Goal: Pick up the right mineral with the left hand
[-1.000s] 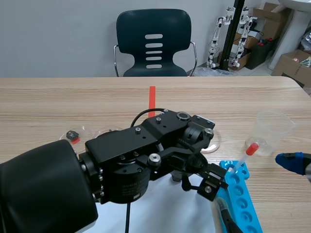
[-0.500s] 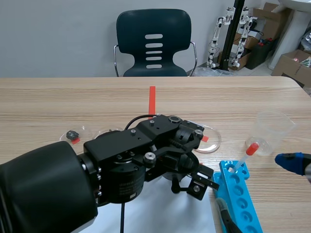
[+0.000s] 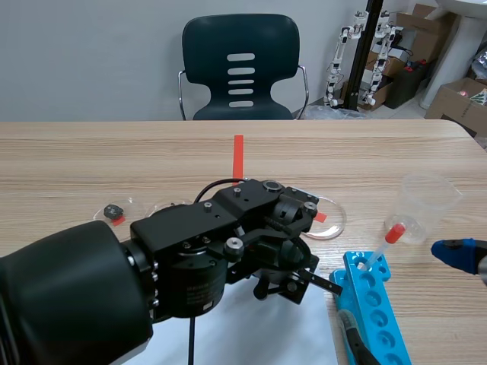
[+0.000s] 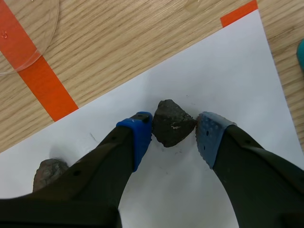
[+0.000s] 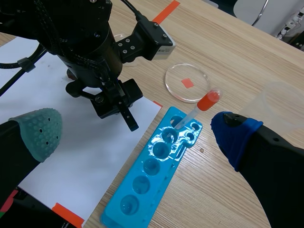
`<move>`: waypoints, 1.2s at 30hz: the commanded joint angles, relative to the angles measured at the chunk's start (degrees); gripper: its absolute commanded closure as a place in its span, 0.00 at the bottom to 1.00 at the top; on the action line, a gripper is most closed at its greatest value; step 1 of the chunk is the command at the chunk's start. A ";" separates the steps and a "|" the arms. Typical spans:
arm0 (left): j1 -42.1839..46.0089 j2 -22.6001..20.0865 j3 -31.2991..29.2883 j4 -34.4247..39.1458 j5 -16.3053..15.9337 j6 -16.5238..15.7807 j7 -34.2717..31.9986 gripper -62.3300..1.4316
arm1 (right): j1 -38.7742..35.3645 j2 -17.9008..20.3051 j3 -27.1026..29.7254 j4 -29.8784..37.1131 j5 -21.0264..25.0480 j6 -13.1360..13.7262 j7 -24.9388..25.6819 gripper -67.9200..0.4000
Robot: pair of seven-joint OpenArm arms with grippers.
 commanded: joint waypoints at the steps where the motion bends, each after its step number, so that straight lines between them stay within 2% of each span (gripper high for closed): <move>1: -0.37 1.97 -0.44 0.83 0.02 -0.04 -0.33 0.64 | -0.11 0.48 0.15 0.09 0.57 -0.22 0.87 0.00; 6: -0.37 1.97 -0.44 0.83 0.04 -0.07 -0.31 0.75 | -0.11 0.48 0.15 0.09 0.57 -0.22 0.87 0.00; 12: -0.37 1.97 -1.55 1.03 0.11 -0.07 -0.48 0.75 | -0.11 0.48 0.15 0.09 0.57 -0.22 0.87 0.00; 22: 1.49 1.97 -8.50 4.33 2.69 -0.11 -0.52 0.75 | -0.11 0.48 0.15 0.09 0.57 -0.22 0.85 0.00; 28: 4.96 -1.90 -10.97 11.15 3.34 -0.11 -1.53 0.75 | -0.11 0.48 0.15 0.09 0.57 -0.22 0.87 0.00; 36: 10.97 -9.97 -13.20 26.69 4.63 -0.52 -4.44 0.75 | -0.11 0.48 0.15 0.09 0.57 -0.22 0.87 0.00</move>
